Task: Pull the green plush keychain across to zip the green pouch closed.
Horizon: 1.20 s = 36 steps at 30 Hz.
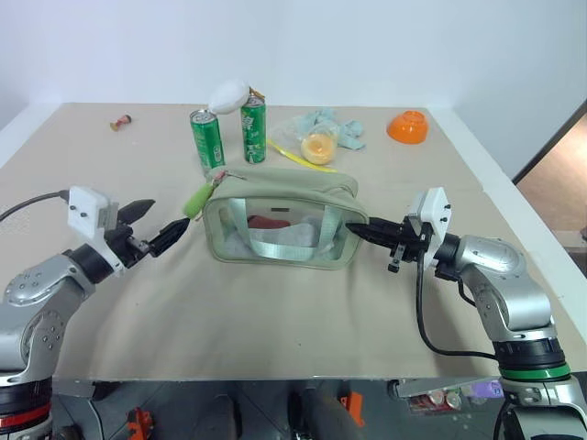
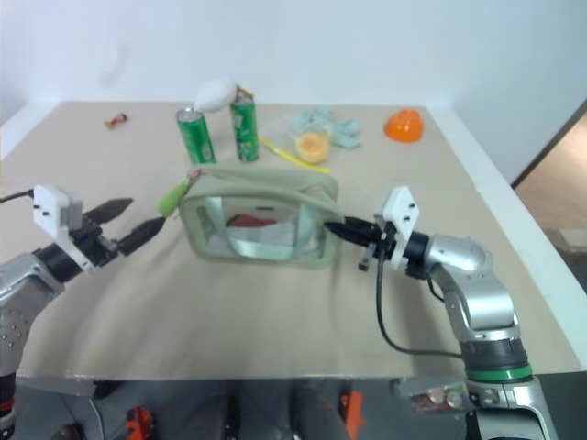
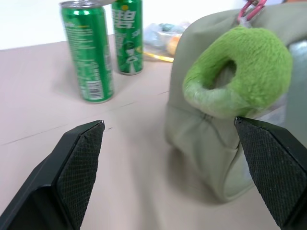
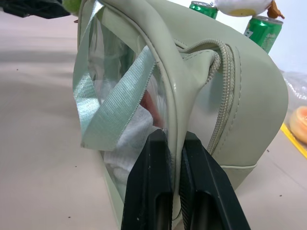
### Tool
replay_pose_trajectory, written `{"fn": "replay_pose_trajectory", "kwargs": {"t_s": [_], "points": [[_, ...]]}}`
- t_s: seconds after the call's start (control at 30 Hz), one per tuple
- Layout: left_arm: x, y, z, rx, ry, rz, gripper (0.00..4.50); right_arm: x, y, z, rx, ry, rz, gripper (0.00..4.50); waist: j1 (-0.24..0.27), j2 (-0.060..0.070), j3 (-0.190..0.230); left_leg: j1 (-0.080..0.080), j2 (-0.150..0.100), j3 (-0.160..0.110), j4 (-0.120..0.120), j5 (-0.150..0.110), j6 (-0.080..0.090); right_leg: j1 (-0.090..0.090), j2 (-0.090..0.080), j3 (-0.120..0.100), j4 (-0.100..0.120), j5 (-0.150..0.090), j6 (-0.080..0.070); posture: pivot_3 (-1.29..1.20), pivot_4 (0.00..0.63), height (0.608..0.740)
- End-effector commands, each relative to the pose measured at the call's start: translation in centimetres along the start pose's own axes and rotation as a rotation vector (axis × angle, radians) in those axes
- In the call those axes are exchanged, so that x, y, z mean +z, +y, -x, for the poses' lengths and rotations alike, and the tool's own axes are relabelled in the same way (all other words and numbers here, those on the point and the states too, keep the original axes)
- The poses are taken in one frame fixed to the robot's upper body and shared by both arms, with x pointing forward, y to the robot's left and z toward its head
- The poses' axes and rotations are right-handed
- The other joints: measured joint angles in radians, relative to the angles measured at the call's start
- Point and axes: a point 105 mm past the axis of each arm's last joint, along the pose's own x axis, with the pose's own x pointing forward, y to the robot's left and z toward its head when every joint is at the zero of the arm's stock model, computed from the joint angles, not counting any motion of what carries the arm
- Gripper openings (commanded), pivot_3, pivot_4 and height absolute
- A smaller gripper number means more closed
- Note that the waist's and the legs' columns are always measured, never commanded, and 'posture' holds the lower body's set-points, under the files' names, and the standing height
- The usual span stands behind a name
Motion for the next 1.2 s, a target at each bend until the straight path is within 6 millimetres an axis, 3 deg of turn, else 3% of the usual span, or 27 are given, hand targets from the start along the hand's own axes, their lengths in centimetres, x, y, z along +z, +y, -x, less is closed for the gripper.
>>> {"fn": "replay_pose_trajectory", "kwargs": {"t_s": [0.03, 0.33, 0.53, 0.7, 0.73, 0.87, 1.1, 1.13, 1.2], "points": [[1.1, -0.6, -0.8, -0.067, -0.024, -0.006, 4.50, 1.3, -0.4, 0.0, -0.002, -0.021, 0.062, 0.09, 0.000, 0.000, 0.000, 0.000, 0.000, 0.000, 0.000, 0.000, 0.000, 0.000, 0.000, 0.000, 0.000, 0.000, 0.000, 0.00, 0.150, 0.740], [1.9, -1.6, -1.5, -0.187, -0.014, -0.036, 4.50, 1.4, -0.3, -0.1, -0.003, -0.019, 0.073, 0.09, -0.001, 0.000, 0.000, 0.000, 0.000, 0.000, 0.000, 0.000, 0.000, 0.000, 0.001, 0.000, 0.000, 0.000, 0.000, 0.00, 0.150, 0.740], [3.6, -2.0, -2.1, -0.218, -0.065, -0.081, 4.50, 1.3, -0.3, 0.0, -0.006, -0.003, 0.081, 0.09, -0.001, 0.000, 0.000, 0.000, 0.000, 0.000, 0.001, 0.000, 0.000, 0.000, 0.001, 0.000, 0.001, 0.001, 0.000, 0.00, 0.150, 0.740], [3.5, -2.3, -2.0, -0.239, -0.057, -0.076, 4.50, 1.1, -0.4, 0.1, -0.011, 0.004, 0.079, 0.09, 0.000, 0.000, 0.000, 0.000, 0.000, 0.000, 0.001, 0.000, 0.000, 0.000, 0.000, 0.000, 0.000, 0.000, 0.000, 0.00, 0.150, 0.740], [3.5, -2.3, -2.1, -0.239, -0.060, -0.072, 3.96, 1.1, -0.3, 0.1, -0.010, 0.006, 0.079, 0.00, 0.000, 0.000, 0.000, 0.000, 0.000, 0.000, 0.001, 0.000, 0.000, 0.000, 0.000, 0.000, 0.000, 0.000, 0.000, 0.00, 0.150, 0.740], [4.1, -1.6, -2.3, -0.200, -0.101, -0.031, 2.64, 1.0, -0.3, 0.1, -0.005, 0.008, 0.080, 0.00, 0.000, 0.000, 0.000, 0.000, 0.000, 0.000, 0.002, 0.000, 0.000, 0.000, 0.000, 0.000, 0.001, 0.001, 0.001, 0.00, 0.150, 0.740], [2.9, -1.2, -2.2, -0.180, -0.058, -0.027, 0.22, 1.1, -0.5, 0.1, -0.001, 0.012, 0.086, 0.00, 0.000, 0.000, 0.000, 0.000, 0.000, 0.000, 0.002, 0.000, 0.000, 0.000, 0.000, 0.000, 0.001, 0.001, 0.001, 0.00, 0.150, 0.740], [2.8, -1.1, -2.2, -0.178, -0.055, -0.027, 0.02, 1.1, -0.4, 0.1, 0.000, 0.012, 0.086, 0.00, 0.000, 0.000, 0.000, 0.000, 0.000, 0.000, 0.002, 0.000, -0.001, 0.000, 0.000, 0.000, 0.001, 0.001, 0.001, 0.00, 0.150, 0.740], [2.9, -1.0, -2.4, -0.171, -0.059, -0.042, 0.02, 1.1, -0.4, 0.1, 0.003, 0.013, 0.089, 0.00, 0.000, 0.000, 0.000, 0.000, 0.000, 0.000, 0.002, 0.000, -0.001, 0.000, 0.000, 0.000, 0.001, 0.001, 0.001, 0.00, 0.150, 0.740]]}}
